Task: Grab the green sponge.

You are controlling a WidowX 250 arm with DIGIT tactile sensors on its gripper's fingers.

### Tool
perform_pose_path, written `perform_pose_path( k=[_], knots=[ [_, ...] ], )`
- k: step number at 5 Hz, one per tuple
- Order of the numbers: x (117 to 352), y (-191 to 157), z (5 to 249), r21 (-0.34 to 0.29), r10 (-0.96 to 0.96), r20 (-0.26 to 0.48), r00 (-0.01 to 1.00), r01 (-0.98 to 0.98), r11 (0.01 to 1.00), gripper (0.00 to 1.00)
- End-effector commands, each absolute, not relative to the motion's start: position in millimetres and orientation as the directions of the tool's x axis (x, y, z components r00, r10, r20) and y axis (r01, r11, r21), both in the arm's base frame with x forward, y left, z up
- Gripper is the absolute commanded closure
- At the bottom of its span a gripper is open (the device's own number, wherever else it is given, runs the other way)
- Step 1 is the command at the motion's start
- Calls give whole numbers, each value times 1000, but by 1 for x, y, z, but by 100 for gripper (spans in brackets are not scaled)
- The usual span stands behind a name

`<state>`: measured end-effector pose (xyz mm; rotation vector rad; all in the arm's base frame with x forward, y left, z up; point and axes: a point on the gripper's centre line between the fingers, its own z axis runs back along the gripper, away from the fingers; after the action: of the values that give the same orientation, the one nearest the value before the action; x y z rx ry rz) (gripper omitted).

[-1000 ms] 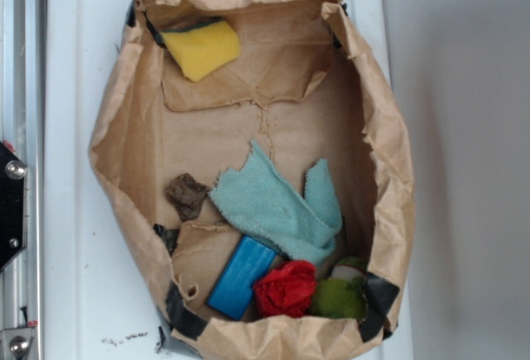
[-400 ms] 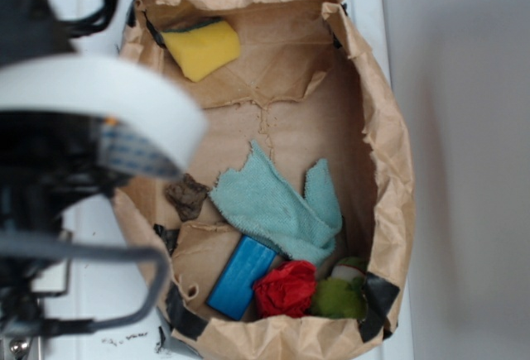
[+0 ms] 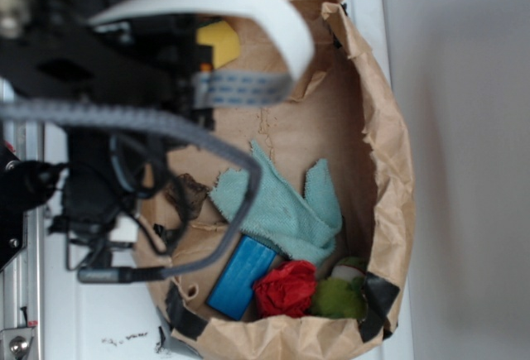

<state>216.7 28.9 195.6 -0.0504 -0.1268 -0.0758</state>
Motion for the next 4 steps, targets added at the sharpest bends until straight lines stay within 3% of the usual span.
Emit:
perform_pose_path(
  k=[1, 2, 4],
  knots=[
    [246, 51, 190, -31, -24, 166, 986, 30, 999, 0],
    [249, 64, 182, 1, 64, 181, 981, -65, 998, 0],
    [250, 75, 172, 92, 227, 284, 932, -262, 961, 0]
  ],
)
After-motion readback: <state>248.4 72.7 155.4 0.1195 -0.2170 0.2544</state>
